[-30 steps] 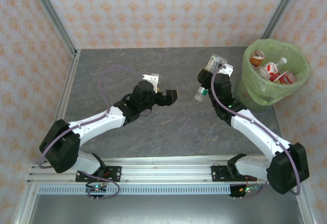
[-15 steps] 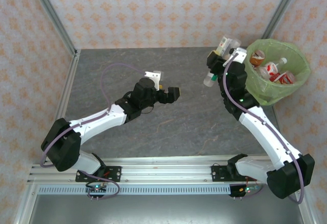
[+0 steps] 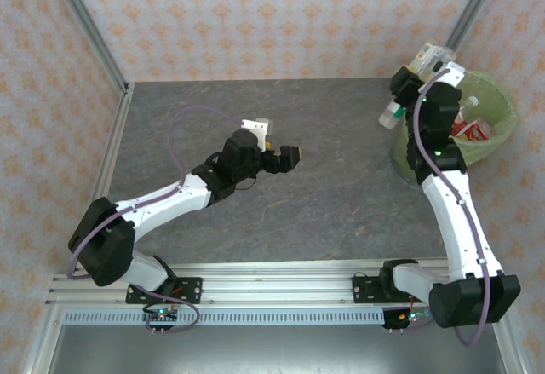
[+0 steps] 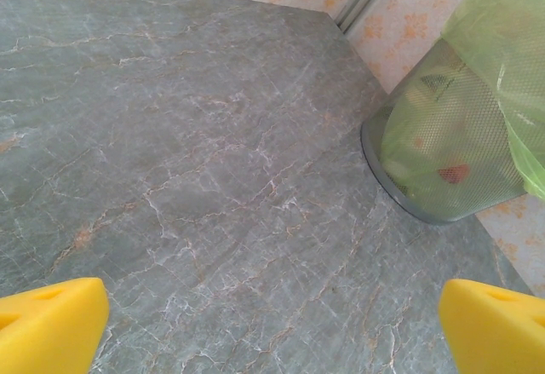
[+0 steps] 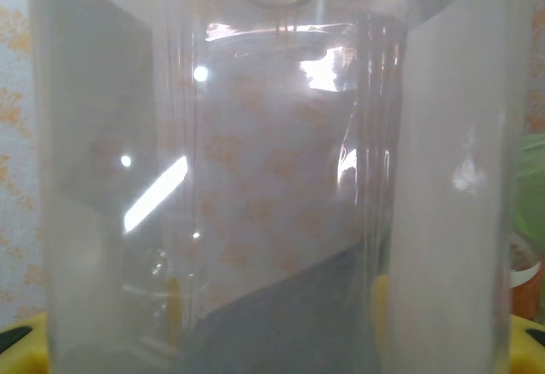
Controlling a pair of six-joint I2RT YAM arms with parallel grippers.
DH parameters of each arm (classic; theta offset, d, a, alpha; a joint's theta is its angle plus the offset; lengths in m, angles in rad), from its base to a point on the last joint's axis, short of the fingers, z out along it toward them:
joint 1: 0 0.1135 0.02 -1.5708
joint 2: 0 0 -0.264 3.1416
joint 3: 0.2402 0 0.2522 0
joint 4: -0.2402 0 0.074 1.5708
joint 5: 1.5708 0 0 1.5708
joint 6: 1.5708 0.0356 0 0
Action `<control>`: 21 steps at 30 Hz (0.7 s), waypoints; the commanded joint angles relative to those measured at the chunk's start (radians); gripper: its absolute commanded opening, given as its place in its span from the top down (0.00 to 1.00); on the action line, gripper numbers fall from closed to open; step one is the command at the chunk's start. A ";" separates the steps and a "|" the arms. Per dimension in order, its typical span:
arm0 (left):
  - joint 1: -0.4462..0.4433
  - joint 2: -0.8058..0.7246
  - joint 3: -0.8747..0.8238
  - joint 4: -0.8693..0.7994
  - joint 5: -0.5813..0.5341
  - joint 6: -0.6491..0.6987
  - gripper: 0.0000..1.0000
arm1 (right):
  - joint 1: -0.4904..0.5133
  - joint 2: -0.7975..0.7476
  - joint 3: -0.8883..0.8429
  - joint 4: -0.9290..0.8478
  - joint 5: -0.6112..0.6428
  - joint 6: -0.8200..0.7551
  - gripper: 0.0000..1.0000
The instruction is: Put the plastic bottles in the bin
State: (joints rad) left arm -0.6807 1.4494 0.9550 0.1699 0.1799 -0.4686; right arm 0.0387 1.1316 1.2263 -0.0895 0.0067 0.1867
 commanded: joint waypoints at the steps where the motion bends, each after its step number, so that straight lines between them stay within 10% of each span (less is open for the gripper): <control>1: -0.004 0.016 0.032 -0.008 0.006 0.024 0.00 | -0.068 0.022 0.068 -0.082 -0.107 0.014 0.53; 14: -0.004 0.002 0.023 -0.027 -0.009 0.038 0.00 | -0.329 0.202 0.294 -0.359 -0.289 -0.027 0.53; 21: -0.005 -0.003 0.010 -0.026 -0.019 0.043 0.00 | -0.379 0.278 0.347 -0.371 -0.119 0.020 0.52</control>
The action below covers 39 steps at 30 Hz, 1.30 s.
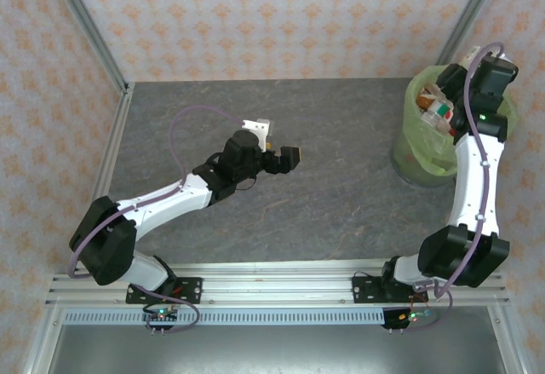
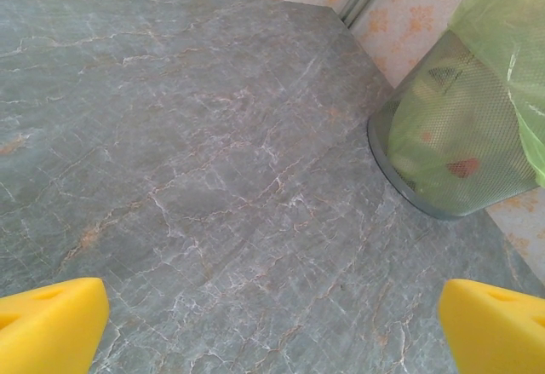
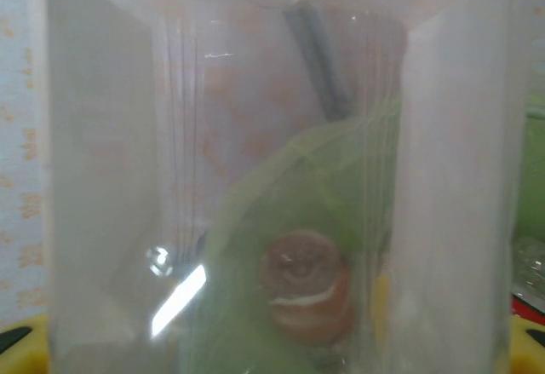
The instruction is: Put the plastic bottles in the bin
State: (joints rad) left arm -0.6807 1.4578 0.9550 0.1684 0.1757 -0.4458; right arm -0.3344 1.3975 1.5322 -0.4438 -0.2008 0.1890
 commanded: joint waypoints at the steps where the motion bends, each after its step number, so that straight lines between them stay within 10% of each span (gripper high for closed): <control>1: -0.005 -0.010 0.011 -0.026 -0.016 0.021 0.00 | -0.006 0.018 0.044 -0.006 0.116 0.016 0.52; 11: -0.005 -0.031 0.001 -0.046 -0.036 0.038 0.00 | -0.008 0.079 0.063 0.081 0.327 -0.040 0.52; 20: -0.005 -0.025 0.004 -0.048 -0.038 0.037 0.00 | -0.009 0.099 -0.034 0.071 0.240 -0.054 0.47; 34: -0.005 -0.011 0.024 -0.047 -0.052 0.023 0.00 | 0.000 0.104 0.045 -0.119 0.352 -0.093 0.01; 39: -0.005 -0.016 0.024 -0.043 -0.072 0.018 0.00 | 0.022 0.048 0.048 -0.118 0.344 -0.118 0.01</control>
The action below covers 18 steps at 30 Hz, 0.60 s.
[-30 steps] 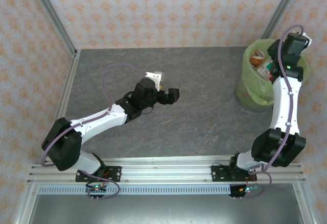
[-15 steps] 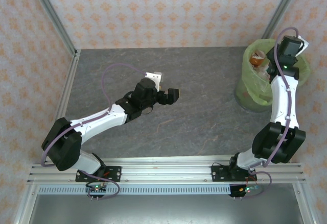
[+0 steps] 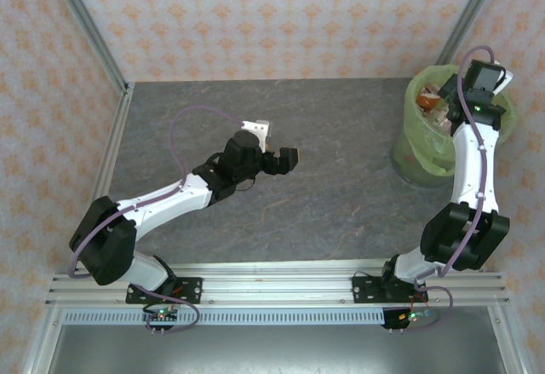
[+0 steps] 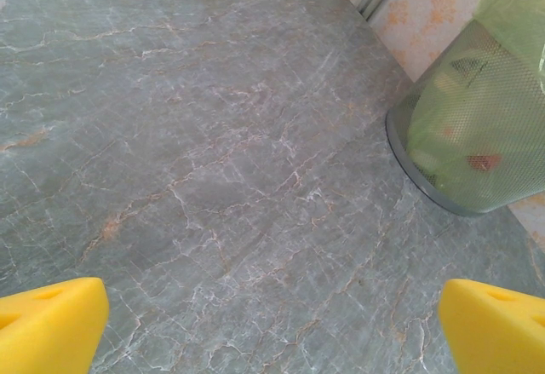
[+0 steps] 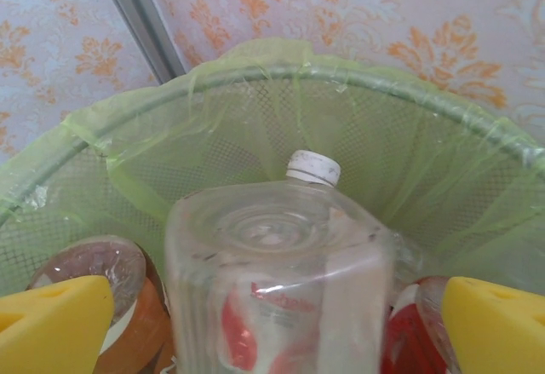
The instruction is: Put the plastic bottles in the bin
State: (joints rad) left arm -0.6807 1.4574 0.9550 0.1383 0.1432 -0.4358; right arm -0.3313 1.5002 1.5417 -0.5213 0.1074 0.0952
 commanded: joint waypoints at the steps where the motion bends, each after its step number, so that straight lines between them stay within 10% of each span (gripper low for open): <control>1: -0.005 -0.020 0.020 -0.010 -0.049 0.006 0.00 | 0.031 -0.064 0.041 -0.040 0.033 -0.034 0.01; 18: 0.038 -0.213 -0.068 -0.105 -0.394 0.063 0.00 | 0.357 -0.288 -0.258 0.431 -0.033 -0.083 0.01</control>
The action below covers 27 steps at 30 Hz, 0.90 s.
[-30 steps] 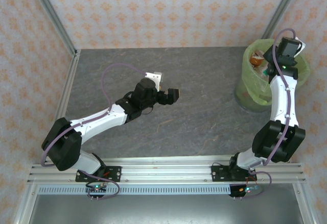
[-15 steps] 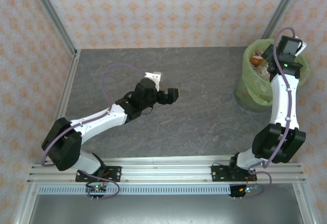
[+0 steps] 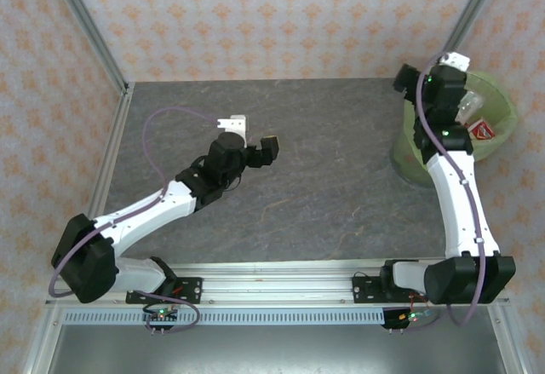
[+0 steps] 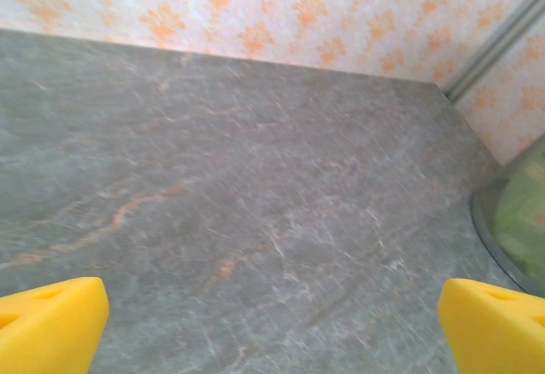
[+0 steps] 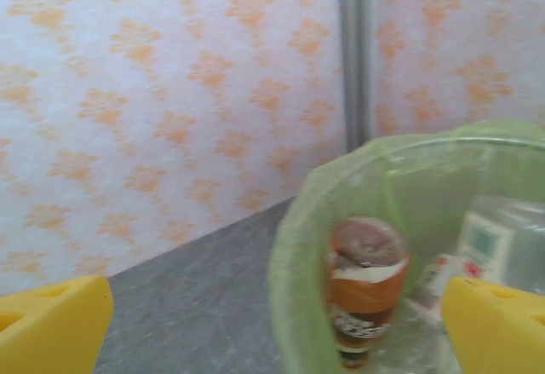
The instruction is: Put the plastic bottles in the bin
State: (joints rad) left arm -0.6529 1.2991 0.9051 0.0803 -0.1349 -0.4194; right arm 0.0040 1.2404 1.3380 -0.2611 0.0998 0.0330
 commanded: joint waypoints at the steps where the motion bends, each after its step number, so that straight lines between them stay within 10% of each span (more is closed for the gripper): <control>1: 0.015 -0.071 -0.016 -0.072 -0.163 0.059 0.00 | 0.031 -0.038 -0.079 0.203 -0.060 -0.028 0.01; 9: 0.173 -0.193 -0.041 -0.249 -0.565 0.165 0.00 | 0.087 -0.085 -0.351 0.385 -0.337 -0.140 0.01; 14: 0.373 -0.282 -0.186 -0.205 -0.631 0.192 0.00 | 0.088 -0.064 -0.587 0.465 -0.337 -0.145 0.01; 27: 0.630 -0.102 -0.461 0.170 -0.175 0.275 0.00 | 0.078 0.165 -0.802 0.663 -0.279 -0.152 0.01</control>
State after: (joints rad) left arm -0.0395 1.1446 0.4301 0.1219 -0.4141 -0.1829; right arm 0.0883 1.4021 0.5327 0.2436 -0.1761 -0.1024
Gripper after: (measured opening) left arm 0.999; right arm 0.992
